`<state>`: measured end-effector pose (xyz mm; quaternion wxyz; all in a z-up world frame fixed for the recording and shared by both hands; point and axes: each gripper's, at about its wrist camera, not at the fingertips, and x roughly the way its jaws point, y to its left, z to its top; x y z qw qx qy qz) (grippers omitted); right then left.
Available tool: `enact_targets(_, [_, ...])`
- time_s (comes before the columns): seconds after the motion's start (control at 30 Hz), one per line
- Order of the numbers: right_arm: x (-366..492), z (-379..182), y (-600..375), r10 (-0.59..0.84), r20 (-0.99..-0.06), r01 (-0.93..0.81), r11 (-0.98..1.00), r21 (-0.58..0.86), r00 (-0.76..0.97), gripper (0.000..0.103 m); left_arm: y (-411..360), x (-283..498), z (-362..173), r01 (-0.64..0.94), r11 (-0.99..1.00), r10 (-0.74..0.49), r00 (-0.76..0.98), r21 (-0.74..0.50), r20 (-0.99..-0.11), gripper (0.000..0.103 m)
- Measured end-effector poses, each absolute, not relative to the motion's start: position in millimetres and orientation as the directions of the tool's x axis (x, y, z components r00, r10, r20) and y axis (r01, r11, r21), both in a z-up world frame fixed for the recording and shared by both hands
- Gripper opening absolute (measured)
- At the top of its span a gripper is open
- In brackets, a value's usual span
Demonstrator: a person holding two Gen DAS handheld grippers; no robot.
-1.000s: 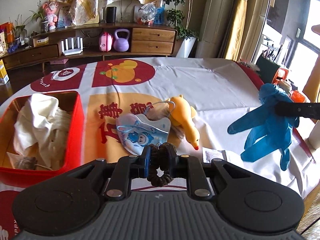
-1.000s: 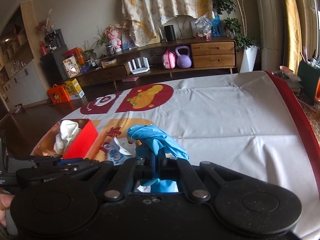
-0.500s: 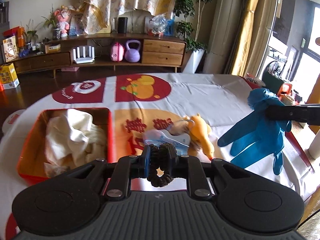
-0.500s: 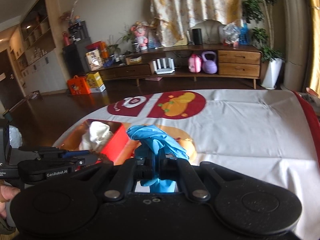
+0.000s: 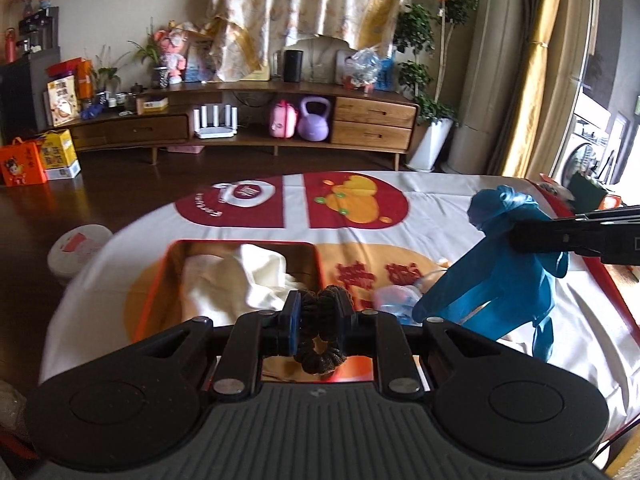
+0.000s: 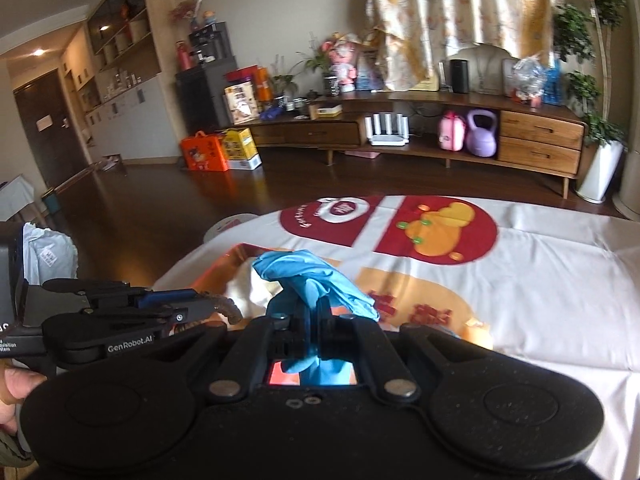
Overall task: Organize soft objects
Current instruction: 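Carry the glove with the right tool while the left tool carries the scrunchie to the tin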
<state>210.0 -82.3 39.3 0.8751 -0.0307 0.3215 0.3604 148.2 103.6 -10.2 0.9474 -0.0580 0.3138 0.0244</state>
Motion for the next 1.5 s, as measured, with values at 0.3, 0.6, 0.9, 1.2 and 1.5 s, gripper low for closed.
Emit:
enact_targets(0.3, [218.7, 37.9, -23.3, 0.639, -0.598, -0.701, 0.692, 0.173, 0.483, 0.003, 144.1, 151.6, -9.8, -0.133, 0.989, 0.068, 0.791, -0.062, -0.608, 0.017])
enact_targets(0.6, [237.8, 27.0, 23.4, 0.648, -0.628, -0.71, 0.673, 0.207, 0.431, 0.003, 176.6, 159.6, -14.7, -0.173, 0.984, 0.112, 0.773, -0.038, -0.624, 0.017])
enact_targets(0.9, [247.2, -7.5, 60.8, 0.616, -0.7, -0.707, 0.67, 0.226, 0.36, 0.003, 190.8, 178.1, -38.0, -0.195, 0.98, 0.131, 0.74, -0.024, -0.66, 0.018])
enact_targets(1.2, [247.9, -44.7, 70.2, 0.557, -0.763, -0.696, 0.688, 0.205, 0.327, 0.003, 195.7, 197.0, -63.3, -0.208, 0.978, 0.127, 0.706, -0.032, -0.696, 0.018])
enact_targets(1.5, [252.9, -65.2, 77.2, 0.527, -0.791, -0.703, 0.688, 0.182, 0.311, 0.01, 194.6, 214.1, -83.2, -0.187, 0.981, 0.096, 0.675, -0.044, -0.732, 0.018])
